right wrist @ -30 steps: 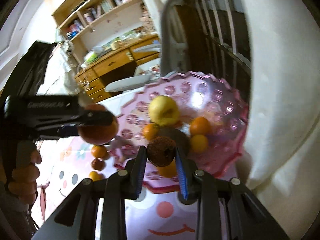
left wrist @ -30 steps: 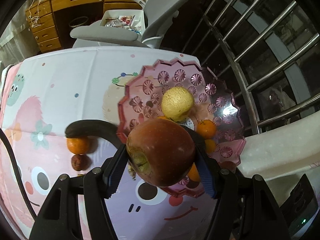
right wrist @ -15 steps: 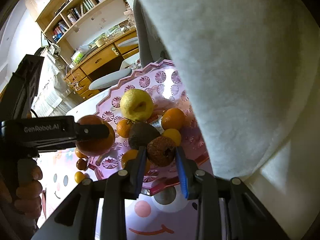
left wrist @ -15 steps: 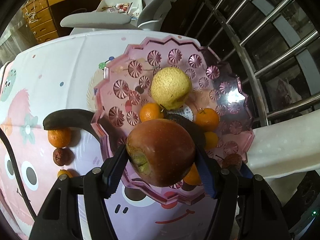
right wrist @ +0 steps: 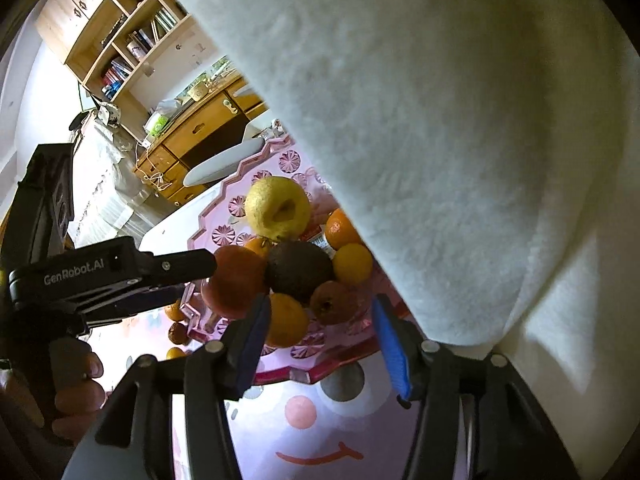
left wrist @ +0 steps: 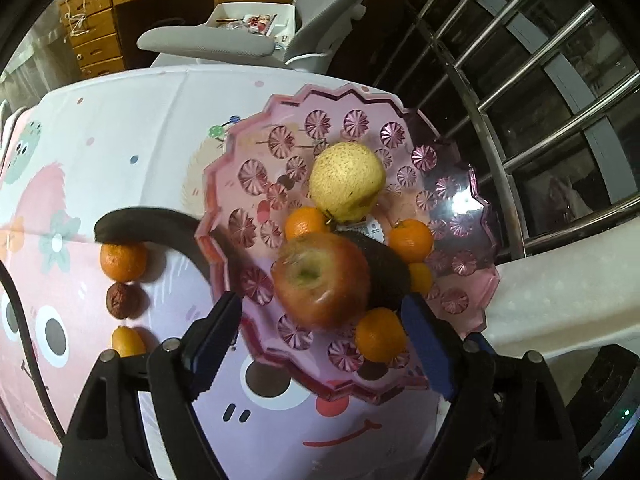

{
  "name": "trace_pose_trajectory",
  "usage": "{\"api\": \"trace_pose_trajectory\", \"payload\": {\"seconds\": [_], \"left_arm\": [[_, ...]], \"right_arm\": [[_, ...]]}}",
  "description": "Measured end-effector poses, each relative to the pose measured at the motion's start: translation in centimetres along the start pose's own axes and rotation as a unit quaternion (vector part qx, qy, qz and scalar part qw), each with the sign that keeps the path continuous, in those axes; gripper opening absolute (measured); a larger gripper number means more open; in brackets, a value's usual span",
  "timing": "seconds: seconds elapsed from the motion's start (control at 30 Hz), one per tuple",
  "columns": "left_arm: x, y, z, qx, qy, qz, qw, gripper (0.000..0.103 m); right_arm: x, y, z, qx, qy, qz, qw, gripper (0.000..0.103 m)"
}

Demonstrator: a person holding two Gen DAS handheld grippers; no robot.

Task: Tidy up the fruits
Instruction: 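Carry the apple and lychee into the pink bowl and open both grippers, then grasp a brown lychee with the left gripper while the right gripper grasps a mandarin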

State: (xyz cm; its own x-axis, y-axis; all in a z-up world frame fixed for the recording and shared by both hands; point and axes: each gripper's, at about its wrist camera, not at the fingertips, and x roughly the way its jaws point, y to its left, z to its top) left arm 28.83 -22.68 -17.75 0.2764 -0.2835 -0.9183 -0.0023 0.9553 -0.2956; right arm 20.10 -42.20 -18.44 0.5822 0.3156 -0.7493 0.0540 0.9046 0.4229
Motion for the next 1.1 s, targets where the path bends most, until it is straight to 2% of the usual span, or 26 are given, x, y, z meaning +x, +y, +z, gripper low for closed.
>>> {"api": "trace_pose_trajectory", "payload": {"seconds": [0.47,0.83,1.1], "left_arm": [[-3.4,7.0,-3.0,-0.006,-0.046,-0.004,0.9989,0.081],[-4.4,13.9,-3.1,0.008,-0.036,0.037,0.9987,0.081],[-4.2,17.0,-1.9,0.035,-0.009,0.024,0.9991,0.081]], "right_arm": [[-1.0,2.0,-2.6,0.020,-0.002,-0.007,1.000,0.054],[-0.6,4.8,-5.3,0.087,-0.015,-0.021,0.996,0.055],[1.0,7.7,-7.2,0.122,-0.008,-0.036,0.992,0.055]]}}
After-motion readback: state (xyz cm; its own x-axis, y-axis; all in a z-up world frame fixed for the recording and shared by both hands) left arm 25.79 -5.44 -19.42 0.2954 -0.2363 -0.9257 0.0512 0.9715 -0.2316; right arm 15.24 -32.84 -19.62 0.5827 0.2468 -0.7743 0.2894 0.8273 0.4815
